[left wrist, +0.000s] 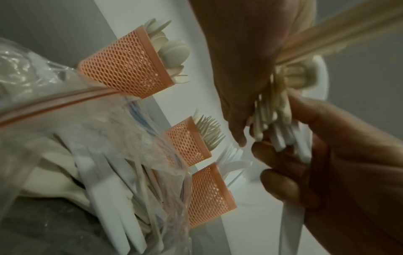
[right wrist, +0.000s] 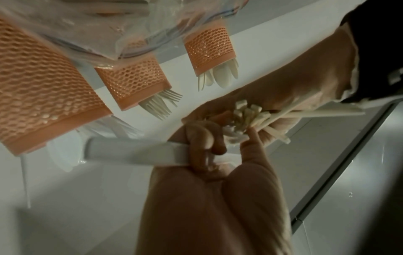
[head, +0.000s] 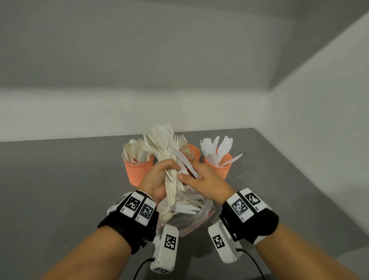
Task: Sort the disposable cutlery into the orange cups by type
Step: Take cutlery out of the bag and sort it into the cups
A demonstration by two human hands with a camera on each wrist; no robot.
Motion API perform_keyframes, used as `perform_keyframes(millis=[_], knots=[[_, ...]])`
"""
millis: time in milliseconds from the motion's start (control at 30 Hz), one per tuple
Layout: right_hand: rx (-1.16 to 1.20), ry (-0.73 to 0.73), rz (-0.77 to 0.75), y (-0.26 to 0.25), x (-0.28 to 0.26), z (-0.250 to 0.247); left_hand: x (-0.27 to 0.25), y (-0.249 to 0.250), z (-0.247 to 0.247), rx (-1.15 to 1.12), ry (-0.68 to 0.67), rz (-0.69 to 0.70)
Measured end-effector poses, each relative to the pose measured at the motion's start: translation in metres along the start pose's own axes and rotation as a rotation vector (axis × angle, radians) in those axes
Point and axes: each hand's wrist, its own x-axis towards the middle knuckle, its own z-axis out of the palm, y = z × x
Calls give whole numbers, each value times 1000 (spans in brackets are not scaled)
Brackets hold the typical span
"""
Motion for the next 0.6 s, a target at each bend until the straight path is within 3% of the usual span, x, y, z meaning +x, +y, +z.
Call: perform_keyframes(millis=[200, 433, 600], knots=[[-79, -96, -28, 1, -3, -8, 0, 4, -5, 36, -22, 48], [-56, -103, 53, 9, -6, -24, 6, 5, -11, 105, 149, 28], [10, -105, 73, 9, 1, -17, 12, 4, -6, 172, 173, 11]])
